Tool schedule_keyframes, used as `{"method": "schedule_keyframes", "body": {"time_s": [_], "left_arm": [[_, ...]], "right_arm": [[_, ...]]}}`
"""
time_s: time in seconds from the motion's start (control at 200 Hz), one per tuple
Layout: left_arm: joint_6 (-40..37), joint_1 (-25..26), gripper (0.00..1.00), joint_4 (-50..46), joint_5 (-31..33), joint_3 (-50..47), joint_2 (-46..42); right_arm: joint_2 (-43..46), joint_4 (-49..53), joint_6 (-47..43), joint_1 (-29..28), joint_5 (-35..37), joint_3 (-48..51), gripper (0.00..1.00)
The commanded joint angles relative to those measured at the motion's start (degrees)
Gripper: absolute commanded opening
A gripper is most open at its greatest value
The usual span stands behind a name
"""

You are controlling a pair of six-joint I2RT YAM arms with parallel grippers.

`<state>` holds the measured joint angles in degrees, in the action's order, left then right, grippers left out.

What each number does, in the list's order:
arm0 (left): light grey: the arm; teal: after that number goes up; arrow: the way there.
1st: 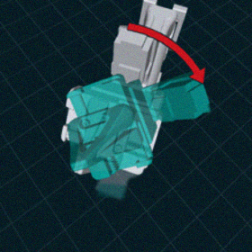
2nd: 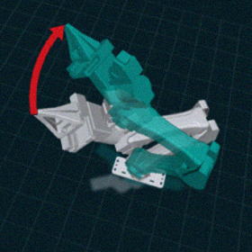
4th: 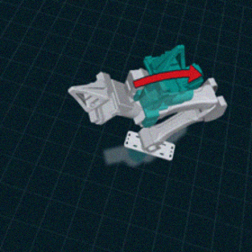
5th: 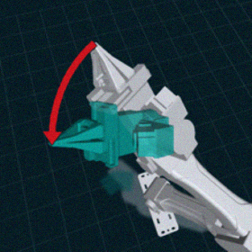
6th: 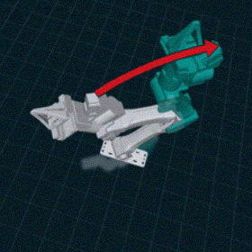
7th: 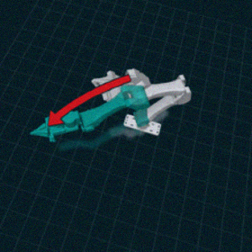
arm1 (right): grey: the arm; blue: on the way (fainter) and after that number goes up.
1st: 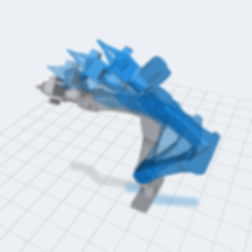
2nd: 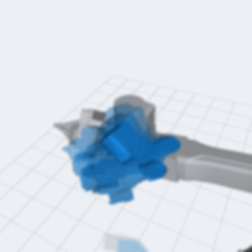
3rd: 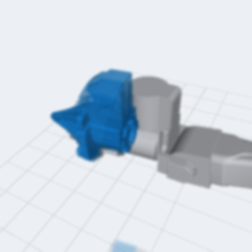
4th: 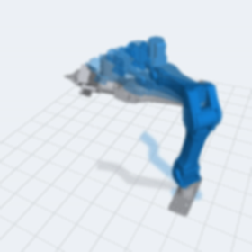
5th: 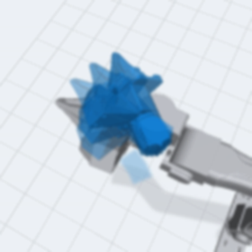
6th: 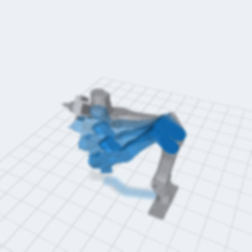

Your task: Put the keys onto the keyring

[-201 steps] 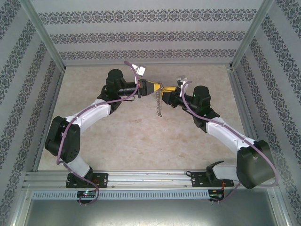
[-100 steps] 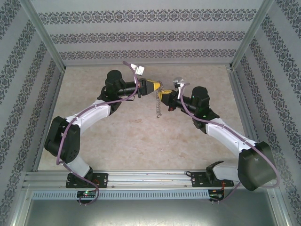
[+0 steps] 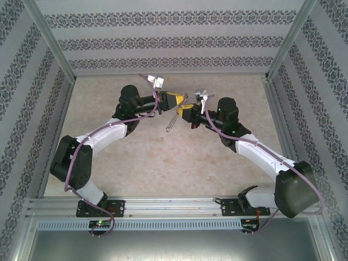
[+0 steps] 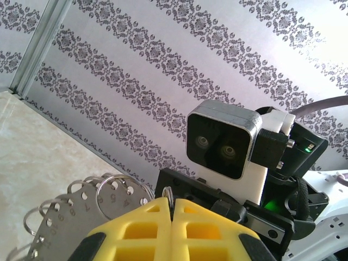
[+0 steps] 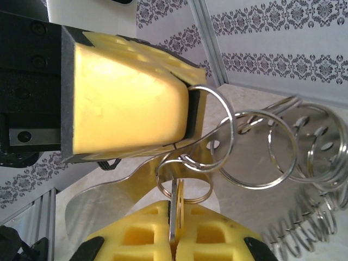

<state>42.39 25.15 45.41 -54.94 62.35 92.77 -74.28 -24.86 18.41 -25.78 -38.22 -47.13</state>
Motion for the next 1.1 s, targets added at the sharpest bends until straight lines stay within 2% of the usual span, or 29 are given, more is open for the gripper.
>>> {"method": "schedule_keyframes", "body": {"time_s": [0.0,0.215,0.55,0.64,0.719,0.919,1.094], "left_arm": [[1.8,0.6,0.00,7.6,0.9,-0.7,-0.7],[3.0,0.5,0.00,10.3,1.7,-1.7,-0.3],[3.2,0.5,0.00,11.0,3.7,-3.0,-0.9],[3.0,0.6,0.00,10.9,4.6,-3.5,-1.2],[2.9,0.5,0.00,11.0,4.9,-3.7,-1.0],[4.4,0.6,0.00,13.2,4.6,-3.6,0.4],[5.7,0.6,0.00,14.7,5.0,-3.6,1.1]], "right_arm": [[-0.8,-0.6,-0.3,-0.6,0.2,-1.8,0.00],[-3.5,-0.9,0.8,-1.0,-3.2,-3.5,0.00],[-2.5,-0.1,0.8,0.1,-2.6,-1.3,0.00],[0.1,-0.2,2.3,1.9,-3.0,0.2,0.24],[3.5,-0.3,3.8,4.2,-3.2,1.8,0.34],[10.2,-1.4,7.9,9.0,-3.5,3.4,0.38],[7.0,-6.3,17.0,9.7,-3.8,0.0,0.37]]}}
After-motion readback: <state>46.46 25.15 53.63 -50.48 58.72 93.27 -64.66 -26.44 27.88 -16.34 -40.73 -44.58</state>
